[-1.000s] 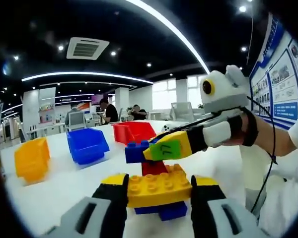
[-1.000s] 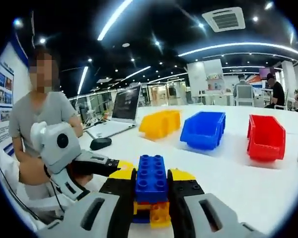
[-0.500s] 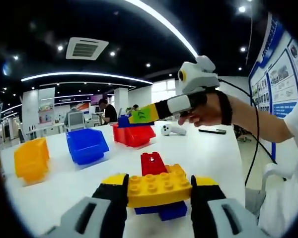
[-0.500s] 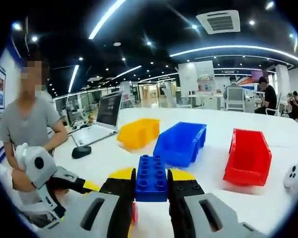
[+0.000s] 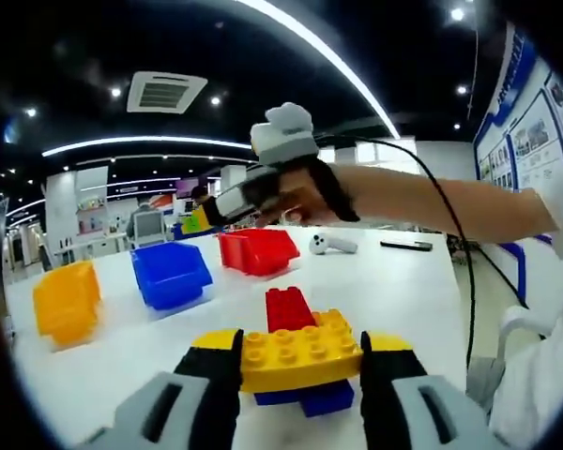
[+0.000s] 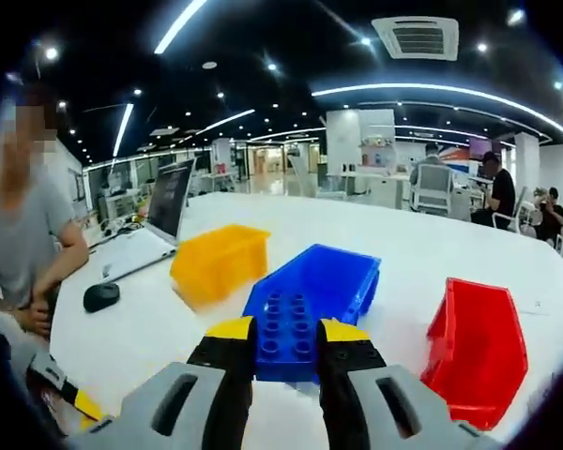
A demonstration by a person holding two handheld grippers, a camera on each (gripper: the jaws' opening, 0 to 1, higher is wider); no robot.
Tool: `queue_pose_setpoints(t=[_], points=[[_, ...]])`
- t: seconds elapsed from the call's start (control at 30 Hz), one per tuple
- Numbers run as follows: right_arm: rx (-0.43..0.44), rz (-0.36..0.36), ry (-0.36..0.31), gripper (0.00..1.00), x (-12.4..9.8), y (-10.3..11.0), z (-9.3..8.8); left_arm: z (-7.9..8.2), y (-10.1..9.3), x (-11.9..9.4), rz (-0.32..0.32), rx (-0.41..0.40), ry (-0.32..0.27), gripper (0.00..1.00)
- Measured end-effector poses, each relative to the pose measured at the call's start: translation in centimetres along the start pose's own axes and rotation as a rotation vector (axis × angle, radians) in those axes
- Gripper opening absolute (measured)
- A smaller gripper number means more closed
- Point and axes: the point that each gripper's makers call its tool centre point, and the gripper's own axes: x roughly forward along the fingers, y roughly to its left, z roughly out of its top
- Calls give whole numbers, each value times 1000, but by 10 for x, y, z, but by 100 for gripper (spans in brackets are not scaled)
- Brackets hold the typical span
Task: Take apart the toy blocks one by one and place each separated block into its matching bin, sorting the blocks by their type until all the connected pieces are disassembled and separated into the correct bins
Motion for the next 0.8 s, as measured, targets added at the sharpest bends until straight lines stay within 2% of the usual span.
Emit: queue_pose_setpoints(t=[0.17,0.3,0.4,0.43,0.47,0.5,0.53,0.57,0.6,0.63,0.67,0.73,0.8], points=[[5,-42,12,26,30,-8,4,-2,15,-6,52,12,5,50],[9,-69,32,27,46,-15,2,-5,22,-7,61,-34,-2,50],[5,-94,37,27,54,-22,0,-5,25,-7,64,-37,-3,50],[-22,-96,32,27,57,-24,1,-5,26,-7,64,-37,-4,50],[-111,-115,-7,27,57,-29,9,-5,27,-7,63,-37,-5,50],[-167,-147,-51,43,56,-33,16,-5,27,-7,62,-37,-5,50],[-131,-112,-87,68,59,-30,21,-5,27,-7,62,-37,-5,50],[-96,-80,-88,91,58,-24,20,-5,27,-6,61,-37,-6,50],[-131,-48,-77,93,52,-18,19,-5,27,-6,59,-37,-6,50],[-132,-84,-91,83,45,-23,21,-5,28,-6,58,-37,-7,50],[-135,-87,-92,78,43,-24,21,-5,28,-6,57,-37,-7,50],[-119,-57,-129,81,29,-19,26,-5,28,-5,53,-36,-9,50],[-99,-37,-161,79,16,-16,31,-5,28,-5,51,-35,-10,50]])
